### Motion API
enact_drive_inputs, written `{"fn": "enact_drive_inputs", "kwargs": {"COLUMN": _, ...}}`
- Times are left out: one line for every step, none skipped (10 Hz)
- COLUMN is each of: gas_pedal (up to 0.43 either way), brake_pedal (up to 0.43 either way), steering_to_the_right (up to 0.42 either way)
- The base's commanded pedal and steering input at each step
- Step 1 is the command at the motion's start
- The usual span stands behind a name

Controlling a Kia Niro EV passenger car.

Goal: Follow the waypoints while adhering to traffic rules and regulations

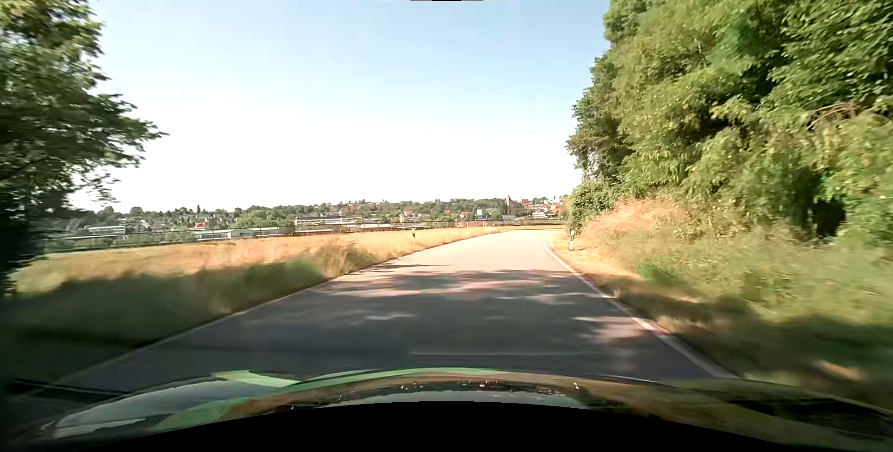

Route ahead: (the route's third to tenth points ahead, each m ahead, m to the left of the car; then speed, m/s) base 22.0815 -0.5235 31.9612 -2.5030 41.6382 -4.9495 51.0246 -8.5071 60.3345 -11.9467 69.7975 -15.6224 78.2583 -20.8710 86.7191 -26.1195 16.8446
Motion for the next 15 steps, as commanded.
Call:
{"fn": "enact_drive_inputs", "kwargs": {"gas_pedal": 0.079, "brake_pedal": 0.0, "steering_to_the_right": 0.036}}
{"fn": "enact_drive_inputs", "kwargs": {"gas_pedal": 0.067, "brake_pedal": 0.0, "steering_to_the_right": 0.036}}
{"fn": "enact_drive_inputs", "kwargs": {"gas_pedal": 0.059, "brake_pedal": 0.0, "steering_to_the_right": 0.035}}
{"fn": "enact_drive_inputs", "kwargs": {"gas_pedal": 0.059, "brake_pedal": 0.0, "steering_to_the_right": 0.034}}
{"fn": "enact_drive_inputs", "kwargs": {"gas_pedal": 0.059, "brake_pedal": 0.0, "steering_to_the_right": 0.034}}
{"fn": "enact_drive_inputs", "kwargs": {"gas_pedal": 0.059, "brake_pedal": 0.0, "steering_to_the_right": 0.034}}
{"fn": "enact_drive_inputs", "kwargs": {"gas_pedal": 0.059, "brake_pedal": 0.0, "steering_to_the_right": 0.034}}
{"fn": "enact_drive_inputs", "kwargs": {"gas_pedal": 0.047, "brake_pedal": 0.0, "steering_to_the_right": 0.034}}
{"fn": "enact_drive_inputs", "kwargs": {"gas_pedal": 0.047, "brake_pedal": 0.0, "steering_to_the_right": 0.034}}
{"fn": "enact_drive_inputs", "kwargs": {"gas_pedal": 0.047, "brake_pedal": 0.0, "steering_to_the_right": 0.034}}
{"fn": "enact_drive_inputs", "kwargs": {"gas_pedal": 0.059, "brake_pedal": 0.0, "steering_to_the_right": 0.035}}
{"fn": "enact_drive_inputs", "kwargs": {"gas_pedal": 0.087, "brake_pedal": 0.0, "steering_to_the_right": 0.035}}
{"fn": "enact_drive_inputs", "kwargs": {"gas_pedal": 0.11, "brake_pedal": 0.0, "steering_to_the_right": 0.035}}
{"fn": "enact_drive_inputs", "kwargs": {"gas_pedal": 0.13, "brake_pedal": 0.0, "steering_to_the_right": 0.034}}
{"fn": "enact_drive_inputs", "kwargs": {"gas_pedal": 0.138, "brake_pedal": 0.0, "steering_to_the_right": 0.035}}
